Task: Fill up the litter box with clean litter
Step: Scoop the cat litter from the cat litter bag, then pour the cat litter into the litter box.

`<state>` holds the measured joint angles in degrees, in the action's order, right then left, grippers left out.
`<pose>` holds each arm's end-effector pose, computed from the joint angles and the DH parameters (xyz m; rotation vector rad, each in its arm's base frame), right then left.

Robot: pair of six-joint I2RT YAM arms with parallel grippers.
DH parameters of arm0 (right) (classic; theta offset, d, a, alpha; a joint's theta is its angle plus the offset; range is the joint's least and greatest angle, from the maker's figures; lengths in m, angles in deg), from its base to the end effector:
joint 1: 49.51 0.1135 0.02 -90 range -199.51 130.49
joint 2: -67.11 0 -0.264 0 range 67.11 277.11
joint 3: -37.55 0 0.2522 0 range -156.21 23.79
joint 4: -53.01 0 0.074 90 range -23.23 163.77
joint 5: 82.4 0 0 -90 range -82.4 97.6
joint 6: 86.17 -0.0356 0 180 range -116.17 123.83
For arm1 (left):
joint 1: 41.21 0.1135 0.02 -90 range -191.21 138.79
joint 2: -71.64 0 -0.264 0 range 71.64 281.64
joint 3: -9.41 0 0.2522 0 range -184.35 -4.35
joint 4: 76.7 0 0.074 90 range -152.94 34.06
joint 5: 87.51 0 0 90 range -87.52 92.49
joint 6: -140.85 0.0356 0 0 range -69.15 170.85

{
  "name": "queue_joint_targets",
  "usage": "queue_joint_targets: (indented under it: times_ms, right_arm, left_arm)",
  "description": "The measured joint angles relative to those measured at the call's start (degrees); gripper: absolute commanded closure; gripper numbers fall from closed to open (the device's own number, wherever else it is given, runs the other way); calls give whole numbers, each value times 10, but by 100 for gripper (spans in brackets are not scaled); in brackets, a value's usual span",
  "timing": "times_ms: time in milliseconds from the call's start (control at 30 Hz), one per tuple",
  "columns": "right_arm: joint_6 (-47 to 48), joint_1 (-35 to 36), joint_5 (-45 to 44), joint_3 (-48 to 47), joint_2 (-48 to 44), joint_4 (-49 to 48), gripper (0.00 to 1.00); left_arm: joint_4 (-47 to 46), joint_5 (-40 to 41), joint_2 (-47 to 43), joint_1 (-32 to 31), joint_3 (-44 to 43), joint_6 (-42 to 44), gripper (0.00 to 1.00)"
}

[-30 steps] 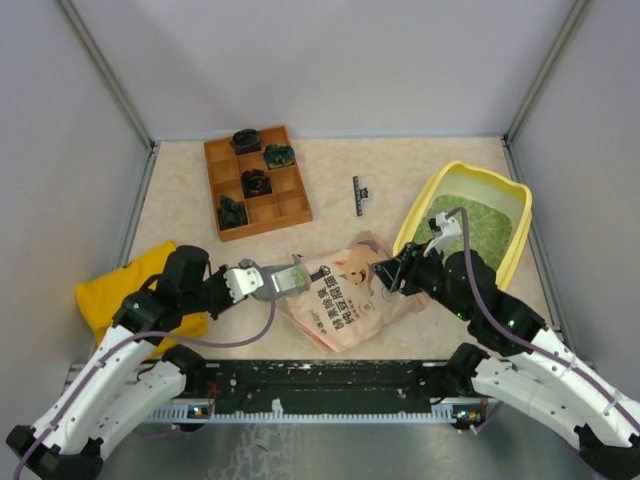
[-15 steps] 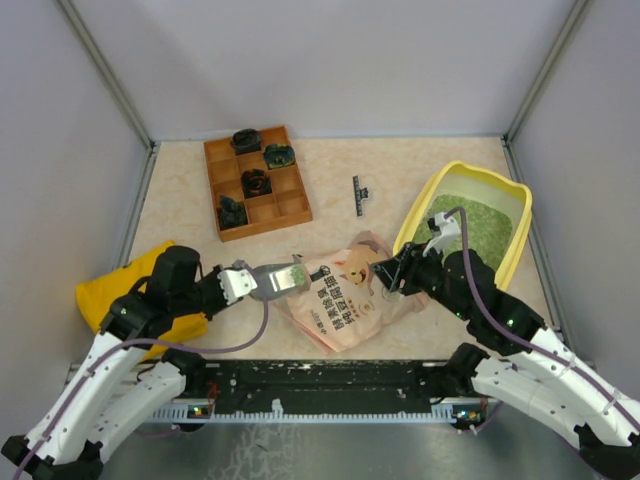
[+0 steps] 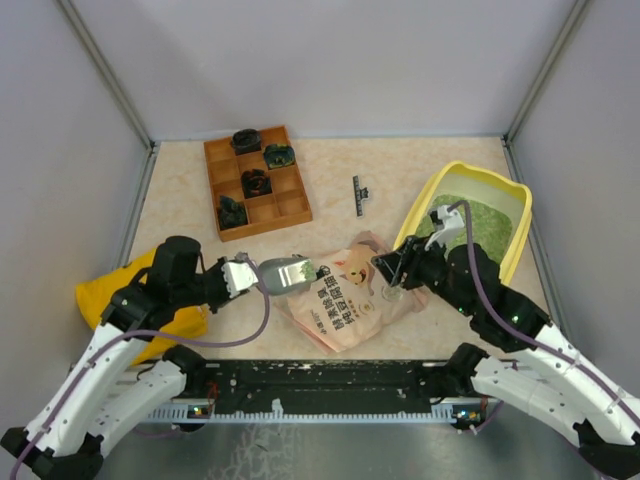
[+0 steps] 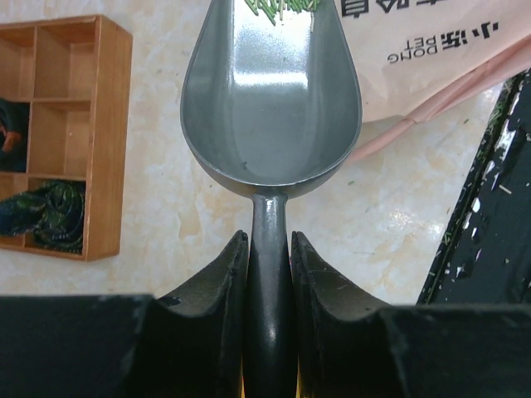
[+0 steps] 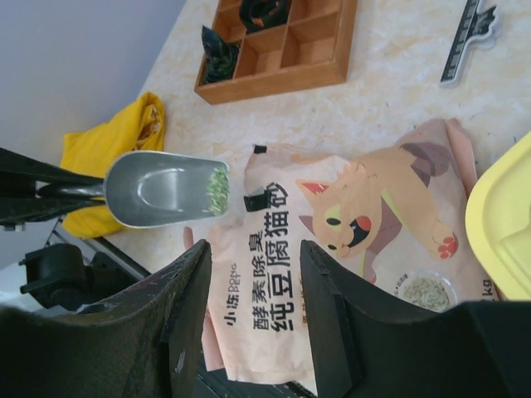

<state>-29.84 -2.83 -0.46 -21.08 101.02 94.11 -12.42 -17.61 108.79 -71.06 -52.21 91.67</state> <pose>0.0961 0.0947 0.3354 -0.1180 1.9365 0.8311 0.0994 -0.0712 0.3086 1.4369 1.7076 -0.2928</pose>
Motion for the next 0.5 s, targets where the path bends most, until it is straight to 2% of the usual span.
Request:
queue_joint_targets:
  times_ms: [167, 333, 500]
  right_arm:
    - [12, 0, -14, -52, 3, 3, 53]
    - [20, 0, -32, -93, -1, 4, 53]
    - [30, 0, -50, -124, -7, 5, 53]
  left_arm:
    - [-57, -42, 50, 0, -2, -2, 100]
    - [-157, -92, 101, 0, -2, -21, 100]
    - [-254, -141, 198, 0, -25, -50, 100]
